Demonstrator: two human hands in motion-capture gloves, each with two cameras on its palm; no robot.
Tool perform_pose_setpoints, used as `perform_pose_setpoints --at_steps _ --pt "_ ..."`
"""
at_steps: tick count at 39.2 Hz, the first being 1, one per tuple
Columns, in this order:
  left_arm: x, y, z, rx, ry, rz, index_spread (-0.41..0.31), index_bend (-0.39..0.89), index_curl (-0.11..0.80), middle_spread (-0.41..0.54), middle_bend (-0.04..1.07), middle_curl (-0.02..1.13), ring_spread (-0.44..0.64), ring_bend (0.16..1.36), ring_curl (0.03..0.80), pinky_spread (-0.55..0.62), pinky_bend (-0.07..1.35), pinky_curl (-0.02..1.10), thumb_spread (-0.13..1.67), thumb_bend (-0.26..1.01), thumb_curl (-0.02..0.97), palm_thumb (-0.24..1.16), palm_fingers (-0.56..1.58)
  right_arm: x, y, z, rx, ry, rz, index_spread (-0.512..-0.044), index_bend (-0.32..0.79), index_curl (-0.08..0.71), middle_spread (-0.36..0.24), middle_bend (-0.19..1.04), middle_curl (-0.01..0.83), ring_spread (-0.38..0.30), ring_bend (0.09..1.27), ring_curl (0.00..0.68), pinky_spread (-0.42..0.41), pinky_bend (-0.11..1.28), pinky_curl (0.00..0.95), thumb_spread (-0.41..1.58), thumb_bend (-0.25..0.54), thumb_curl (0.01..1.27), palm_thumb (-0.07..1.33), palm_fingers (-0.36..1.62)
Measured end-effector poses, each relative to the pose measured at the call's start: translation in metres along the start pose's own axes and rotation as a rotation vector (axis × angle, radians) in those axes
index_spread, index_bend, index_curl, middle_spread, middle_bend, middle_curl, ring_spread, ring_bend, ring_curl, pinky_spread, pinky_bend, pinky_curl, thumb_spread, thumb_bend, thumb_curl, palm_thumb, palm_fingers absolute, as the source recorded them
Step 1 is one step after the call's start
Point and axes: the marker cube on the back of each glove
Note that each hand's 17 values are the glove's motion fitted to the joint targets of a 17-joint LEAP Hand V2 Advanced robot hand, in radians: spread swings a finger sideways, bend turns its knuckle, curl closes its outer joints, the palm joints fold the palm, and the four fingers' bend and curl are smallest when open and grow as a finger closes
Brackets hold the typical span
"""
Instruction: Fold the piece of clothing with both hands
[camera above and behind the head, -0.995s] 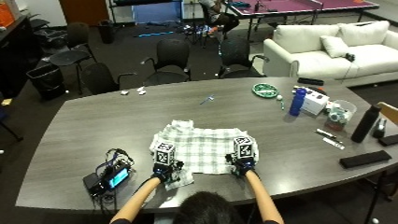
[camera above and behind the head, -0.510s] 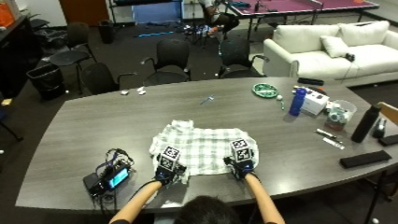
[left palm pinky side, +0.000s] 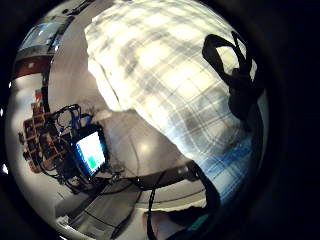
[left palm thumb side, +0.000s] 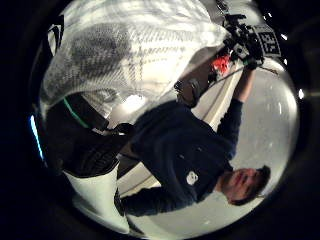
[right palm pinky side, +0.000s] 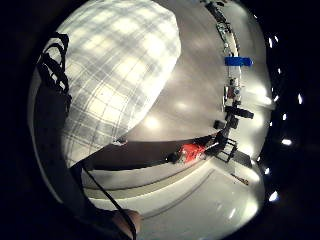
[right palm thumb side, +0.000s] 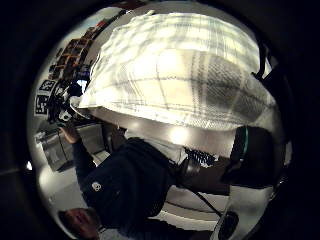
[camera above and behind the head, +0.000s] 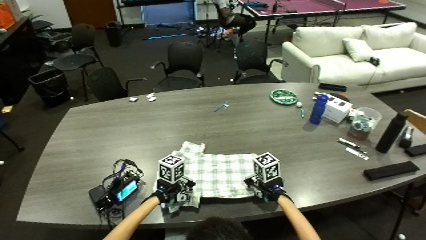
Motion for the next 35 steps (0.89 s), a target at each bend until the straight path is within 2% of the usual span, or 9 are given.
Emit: perform_pose_setpoints --at_steps 3,6,9,13,17,24,29,32,35 --pt "0.008 0.014 -0.023 -0.015 0.03 0.036 -0.291 0.23 0.536 -0.293 0.45 0.59 -0.33 0.56 0.434 -0.28 0.24 0.41 1.24 -0.01 0.492 0.63 1.28 0.003 0.007 -0.017 -0.001 -0.006 -0.016 -0.265 0.16 0.386 -0.258 0.27 0.523 -0.268 0.55 0.479 -0.355 0.57 0.392 0.65 -0.025 0.65 1.0 1.25" --pt "0.002 0.009 -0.055 0.022 0.015 0.015 -0.297 0.24 0.551 -0.299 0.46 0.6 -0.34 0.58 0.445 -0.29 0.26 0.42 1.25 -0.01 0.499 0.62 1.27 0.014 -0.001 -0.038 0.005 -0.016 0.009 -0.264 0.16 0.392 -0.257 0.27 0.528 -0.268 0.55 0.479 -0.351 0.58 0.394 0.64 -0.027 0.66 1.0 1.25" --pt "-0.015 -0.017 -0.084 0.055 -0.029 -0.074 -0.301 0.25 0.566 -0.303 0.47 0.61 -0.34 0.59 0.453 -0.29 0.27 0.43 1.27 -0.01 0.504 0.6 1.26 0.027 -0.028 -0.057 0.001 -0.015 0.065 -0.263 0.16 0.398 -0.256 0.27 0.532 -0.267 0.55 0.48 -0.351 0.58 0.393 0.63 -0.027 0.67 0.99 1.24" --pt "-0.039 -0.057 -0.097 0.003 -0.072 -0.244 -0.304 0.25 0.583 -0.306 0.48 0.63 -0.34 0.6 0.461 -0.29 0.27 0.43 1.3 0.0 0.512 0.6 1.23 0.041 -0.074 -0.061 -0.09 0.006 0.152 -0.263 0.16 0.405 -0.255 0.28 0.537 -0.265 0.55 0.48 -0.353 0.58 0.394 0.61 -0.028 0.68 0.99 1.24" --pt "-0.055 -0.09 -0.092 -0.059 -0.065 -0.389 -0.303 0.27 0.599 -0.305 0.48 0.64 -0.33 0.59 0.46 -0.28 0.25 0.43 1.33 0.01 0.519 0.61 1.19 0.033 -0.091 -0.067 -0.218 0.033 0.24 -0.265 0.16 0.409 -0.253 0.28 0.541 -0.263 0.54 0.479 -0.354 0.58 0.394 0.61 -0.028 0.69 0.99 1.23" --pt "-0.089 -0.158 -0.044 -0.114 -0.064 -0.467 -0.294 0.24 0.609 -0.291 0.46 0.65 -0.32 0.55 0.455 -0.26 0.22 0.44 1.35 0.02 0.532 0.64 1.13 0.036 -0.144 -0.027 -0.408 0.056 0.382 -0.269 0.16 0.417 -0.251 0.27 0.542 -0.263 0.53 0.478 -0.351 0.56 0.391 0.65 -0.022 0.69 1.0 1.21" --pt "-0.108 -0.172 -0.036 -0.083 -0.122 -0.516 -0.28 0.19 0.601 -0.279 0.41 0.64 -0.32 0.5 0.443 -0.25 0.23 0.44 1.29 0.03 0.559 0.71 1.08 0.041 -0.153 -0.02 -0.292 0.14 0.385 -0.267 0.16 0.42 -0.247 0.27 0.543 -0.262 0.52 0.478 -0.347 0.54 0.388 0.68 -0.024 0.68 1.0 1.19" --pt "-0.111 -0.164 -0.045 -0.065 -0.11 -0.544 -0.265 0.14 0.575 -0.273 0.36 0.62 -0.3 0.46 0.433 -0.24 0.25 0.45 1.25 0.01 0.56 0.72 1.03 0.046 -0.145 -0.028 -0.195 0.195 0.403 -0.262 0.13 0.409 -0.239 0.26 0.544 -0.26 0.53 0.48 -0.341 0.54 0.389 0.73 -0.025 0.68 0.99 1.17" --pt "-0.108 -0.146 -0.066 0.0 -0.05 -0.561 -0.241 0.11 0.549 -0.259 0.32 0.61 -0.28 0.44 0.433 -0.23 0.26 0.46 1.24 -0.04 0.517 0.63 0.97 0.053 -0.132 -0.038 -0.11 0.203 0.428 -0.26 0.08 0.381 -0.227 0.23 0.534 -0.256 0.52 0.476 -0.334 0.56 0.393 0.79 -0.024 0.66 0.97 1.1"
